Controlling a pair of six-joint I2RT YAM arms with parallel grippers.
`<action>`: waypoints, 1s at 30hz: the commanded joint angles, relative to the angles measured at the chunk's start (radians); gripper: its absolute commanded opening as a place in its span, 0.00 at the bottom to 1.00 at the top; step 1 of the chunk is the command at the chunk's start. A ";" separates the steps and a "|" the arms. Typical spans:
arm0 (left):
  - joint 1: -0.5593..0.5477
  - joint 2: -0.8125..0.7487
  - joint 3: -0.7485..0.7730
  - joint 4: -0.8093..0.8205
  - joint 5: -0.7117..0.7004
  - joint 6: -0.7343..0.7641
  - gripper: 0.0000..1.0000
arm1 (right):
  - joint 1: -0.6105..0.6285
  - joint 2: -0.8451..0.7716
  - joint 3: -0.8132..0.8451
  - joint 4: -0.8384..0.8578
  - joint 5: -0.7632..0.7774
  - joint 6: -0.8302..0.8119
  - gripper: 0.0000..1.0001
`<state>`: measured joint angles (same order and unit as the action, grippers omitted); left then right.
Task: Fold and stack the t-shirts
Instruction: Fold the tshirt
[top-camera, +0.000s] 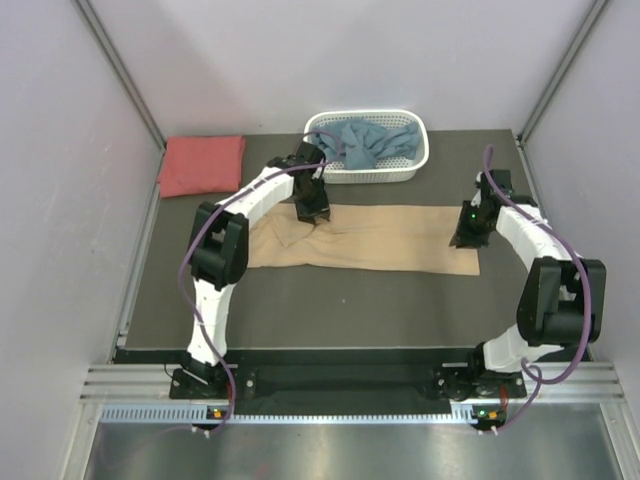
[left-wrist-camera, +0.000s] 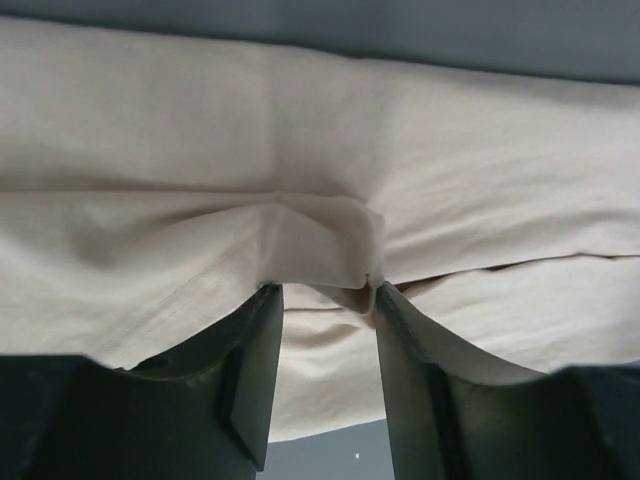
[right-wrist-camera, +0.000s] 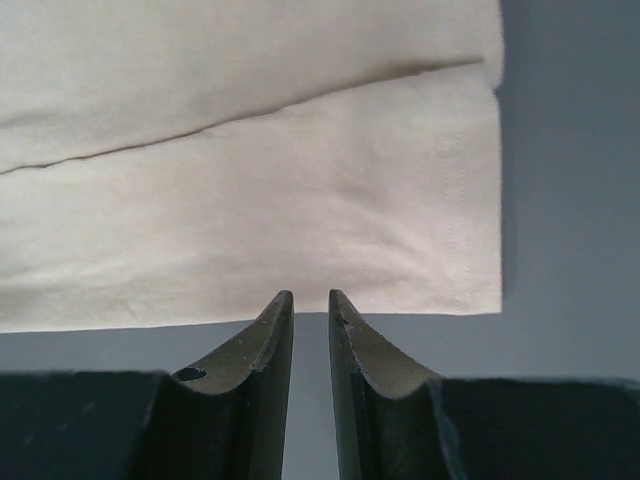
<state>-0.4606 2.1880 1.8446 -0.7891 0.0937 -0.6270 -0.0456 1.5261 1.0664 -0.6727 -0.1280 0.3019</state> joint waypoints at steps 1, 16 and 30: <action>0.004 -0.134 -0.054 -0.039 -0.071 0.033 0.48 | 0.035 0.026 0.061 0.018 -0.007 0.016 0.22; 0.244 -0.424 -0.355 0.041 0.032 0.087 0.48 | 0.237 0.164 0.187 0.152 -0.160 0.055 0.29; 0.375 -0.346 -0.464 0.172 0.288 -0.008 0.52 | 0.435 0.503 0.426 0.587 -0.510 0.446 0.49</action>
<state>-0.0864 1.8435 1.3853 -0.6781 0.3256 -0.6071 0.3870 2.0148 1.4609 -0.2321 -0.5594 0.5720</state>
